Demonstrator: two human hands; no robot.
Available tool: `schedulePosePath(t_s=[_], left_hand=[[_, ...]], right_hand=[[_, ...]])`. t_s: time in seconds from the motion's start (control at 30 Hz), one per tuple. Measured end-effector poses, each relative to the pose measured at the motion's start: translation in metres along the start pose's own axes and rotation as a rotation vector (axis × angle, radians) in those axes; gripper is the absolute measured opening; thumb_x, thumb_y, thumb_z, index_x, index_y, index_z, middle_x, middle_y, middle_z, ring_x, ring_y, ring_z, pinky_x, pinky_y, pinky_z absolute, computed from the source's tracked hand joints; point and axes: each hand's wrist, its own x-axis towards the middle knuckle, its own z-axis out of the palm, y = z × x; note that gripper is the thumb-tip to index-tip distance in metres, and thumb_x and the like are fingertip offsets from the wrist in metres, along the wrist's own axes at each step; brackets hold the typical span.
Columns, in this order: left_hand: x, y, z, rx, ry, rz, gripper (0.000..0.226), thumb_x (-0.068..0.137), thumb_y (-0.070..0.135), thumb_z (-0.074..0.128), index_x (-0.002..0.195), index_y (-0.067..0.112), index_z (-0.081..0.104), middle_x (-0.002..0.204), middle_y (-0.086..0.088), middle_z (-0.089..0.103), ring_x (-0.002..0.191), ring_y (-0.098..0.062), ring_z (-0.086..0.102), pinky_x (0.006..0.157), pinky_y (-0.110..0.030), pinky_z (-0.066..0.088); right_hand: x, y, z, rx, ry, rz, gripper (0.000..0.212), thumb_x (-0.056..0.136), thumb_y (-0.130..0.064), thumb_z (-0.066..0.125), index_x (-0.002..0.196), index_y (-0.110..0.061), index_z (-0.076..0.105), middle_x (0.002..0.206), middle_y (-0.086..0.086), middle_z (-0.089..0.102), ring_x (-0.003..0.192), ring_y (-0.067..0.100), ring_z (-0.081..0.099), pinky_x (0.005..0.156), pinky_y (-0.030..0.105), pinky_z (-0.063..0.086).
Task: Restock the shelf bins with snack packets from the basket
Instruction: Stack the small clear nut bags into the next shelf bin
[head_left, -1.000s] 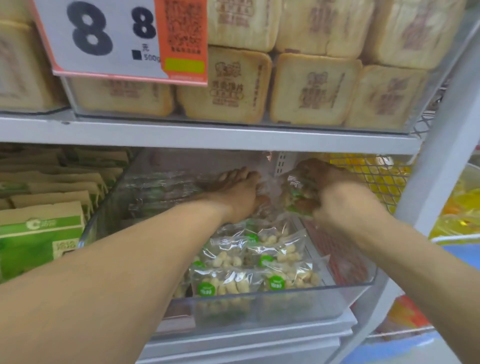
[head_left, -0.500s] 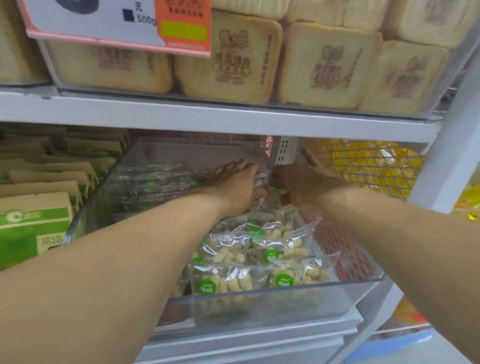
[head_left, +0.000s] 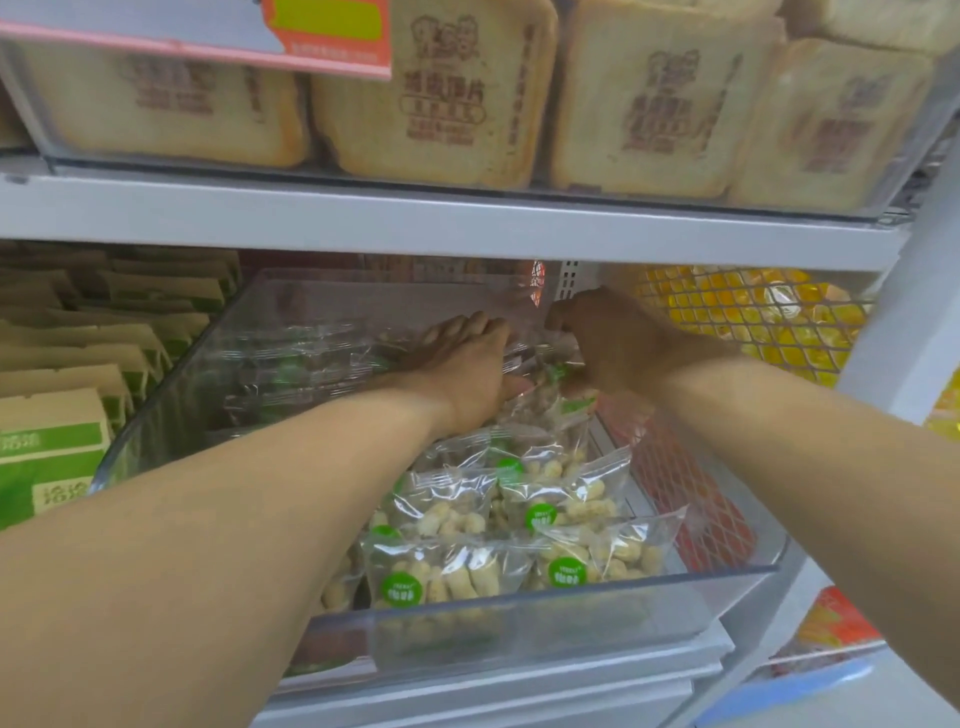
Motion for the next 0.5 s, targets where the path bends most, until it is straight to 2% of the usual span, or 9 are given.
schedulePosePath(t_s=[0.17,0.27,0.4,0.5], left_hand=[[0.000,0.001,-0.001,0.011,-0.010,-0.011,0.061,0.098,0.049,0.047,0.149,0.021,0.028,0.153,-0.003,0.029,0.143,-0.023,0.025,0.118,-0.037,0.019],[-0.002,0.003,-0.002,0.024,-0.031,-0.022,0.060,0.099,0.050,0.045,0.150,0.021,0.028,0.154,-0.002,0.028,0.143,-0.023,0.024,0.118,-0.037,0.019],[-0.004,0.010,-0.009,0.042,-0.072,-0.023,0.063,0.100,0.050,0.043,0.152,0.019,0.025,0.156,-0.004,0.026,0.145,-0.024,0.024,0.120,-0.037,0.018],[-0.011,0.010,-0.024,0.035,-0.125,-0.016,0.069,0.098,0.052,0.047,0.154,0.019,0.025,0.159,-0.004,0.027,0.144,-0.025,0.028,0.119,-0.039,0.024]], right_hand=[[0.005,-0.005,-0.002,-0.035,0.021,-0.011,0.069,0.070,-0.037,0.087,0.131,-0.022,0.057,0.127,0.001,0.065,0.117,0.026,0.062,0.100,0.041,0.051],[0.000,-0.004,-0.008,-0.021,0.033,-0.008,0.071,0.068,-0.041,0.088,0.131,-0.023,0.059,0.125,-0.001,0.067,0.116,0.024,0.062,0.099,0.036,0.051],[-0.012,-0.005,-0.012,0.049,0.040,0.049,0.076,0.067,-0.035,0.090,0.133,-0.016,0.059,0.125,0.004,0.066,0.117,0.026,0.062,0.096,0.032,0.049],[-0.027,-0.002,-0.016,0.069,0.077,0.013,0.061,0.080,-0.013,0.080,0.136,-0.017,0.056,0.129,0.008,0.063,0.121,0.029,0.059,0.100,0.036,0.049]])
